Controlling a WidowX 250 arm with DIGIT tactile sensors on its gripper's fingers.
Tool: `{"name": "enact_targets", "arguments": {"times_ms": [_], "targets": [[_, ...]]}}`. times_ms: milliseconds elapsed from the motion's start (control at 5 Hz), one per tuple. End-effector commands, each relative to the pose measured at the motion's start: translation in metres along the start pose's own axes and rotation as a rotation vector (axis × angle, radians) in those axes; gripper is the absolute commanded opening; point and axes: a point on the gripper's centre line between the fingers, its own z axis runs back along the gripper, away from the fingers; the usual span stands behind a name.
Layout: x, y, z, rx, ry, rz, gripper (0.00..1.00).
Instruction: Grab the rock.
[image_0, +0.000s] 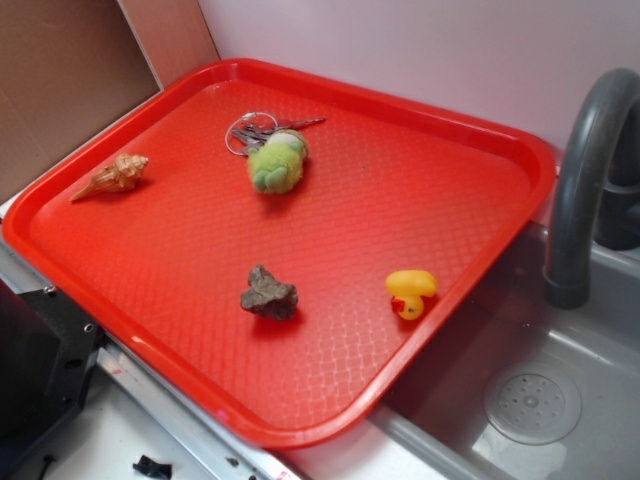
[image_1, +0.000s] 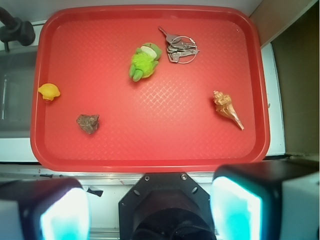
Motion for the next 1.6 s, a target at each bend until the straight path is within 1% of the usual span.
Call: {"name": "enact_targets", "arguments": {"times_ms": [0,200,400,600,800,1000,1200,1400], "targets": [[0.0,0.0,0.0,0.0,0.0,0.0,1.0],[0.01,-0.019,-0.013,-0.012,-0.094,-0.143,1.0],[0.019,-0.04,-0.036,-0.086,-0.143,-0.388,1.0],[0.02,-0.07,-0.064,-0.186,-0.132,-0.625,1.0],[0.016,-0.082,-0.087,-0.185,-0.087,-0.871,1.0],[0.017,-0.09,-0.105,-0.171,-0.071,-0.926,1.0],[0.02,-0.096,-0.134,-0.078,-0.03,-0.912,1.0],[0.023,-0.098,-0.153,0.015,-0.009,-0.886,1.0]]}}
